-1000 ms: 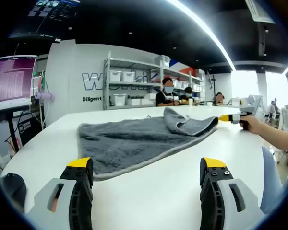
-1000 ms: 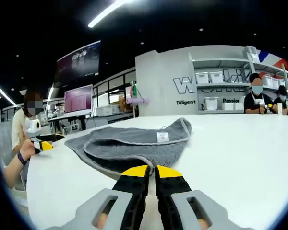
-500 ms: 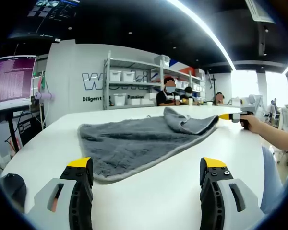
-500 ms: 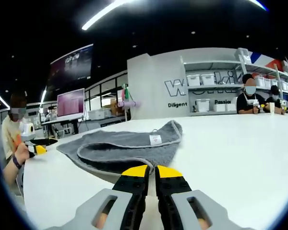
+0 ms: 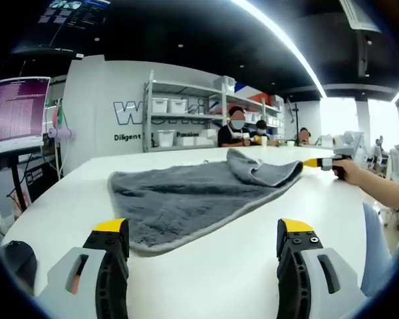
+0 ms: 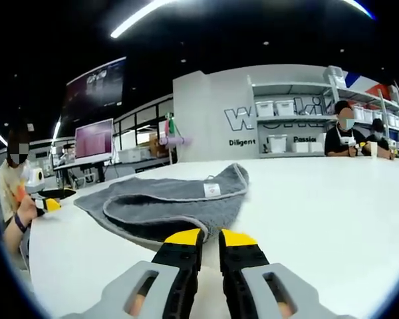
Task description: Fold the towel on the table until its edges align and the towel forms a compact rectangular stack.
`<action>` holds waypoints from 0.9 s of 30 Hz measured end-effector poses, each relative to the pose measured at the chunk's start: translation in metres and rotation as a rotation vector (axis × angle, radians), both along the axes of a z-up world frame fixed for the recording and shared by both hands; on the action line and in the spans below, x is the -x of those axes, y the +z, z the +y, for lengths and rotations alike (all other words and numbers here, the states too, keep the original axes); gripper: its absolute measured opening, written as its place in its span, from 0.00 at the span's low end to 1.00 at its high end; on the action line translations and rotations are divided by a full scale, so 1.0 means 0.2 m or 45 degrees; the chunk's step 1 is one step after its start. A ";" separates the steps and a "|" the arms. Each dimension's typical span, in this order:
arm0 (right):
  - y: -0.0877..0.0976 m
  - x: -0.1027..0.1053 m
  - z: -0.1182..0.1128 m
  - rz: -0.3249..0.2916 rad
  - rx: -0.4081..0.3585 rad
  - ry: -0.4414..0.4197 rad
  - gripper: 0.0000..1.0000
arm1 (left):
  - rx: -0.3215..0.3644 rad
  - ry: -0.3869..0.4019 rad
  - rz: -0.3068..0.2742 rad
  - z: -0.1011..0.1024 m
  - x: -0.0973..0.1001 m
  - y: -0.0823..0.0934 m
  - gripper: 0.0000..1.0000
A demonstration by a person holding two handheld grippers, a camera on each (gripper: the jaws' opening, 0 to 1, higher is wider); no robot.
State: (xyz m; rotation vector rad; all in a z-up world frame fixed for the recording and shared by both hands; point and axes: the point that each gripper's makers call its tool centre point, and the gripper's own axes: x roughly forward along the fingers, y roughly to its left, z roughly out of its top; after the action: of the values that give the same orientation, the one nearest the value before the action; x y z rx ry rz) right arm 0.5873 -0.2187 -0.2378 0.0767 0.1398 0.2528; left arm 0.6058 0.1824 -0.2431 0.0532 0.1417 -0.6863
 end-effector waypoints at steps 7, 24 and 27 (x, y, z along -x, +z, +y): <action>-0.02 0.00 0.01 0.013 0.034 0.014 0.13 | -0.002 -0.001 0.000 0.00 0.00 0.00 0.90; 0.00 -0.01 0.04 -0.026 0.077 0.051 0.41 | -0.005 -0.004 -0.002 -0.01 0.00 0.00 0.90; 0.00 -0.02 0.06 -0.028 0.085 0.065 0.55 | -0.005 -0.003 -0.002 -0.01 0.01 0.00 0.90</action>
State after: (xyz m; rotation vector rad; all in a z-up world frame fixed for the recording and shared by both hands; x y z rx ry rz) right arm 0.5910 -0.2072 -0.2382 0.0041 0.1280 0.2992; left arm 0.6043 0.1809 -0.2435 0.0578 0.1415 -0.6886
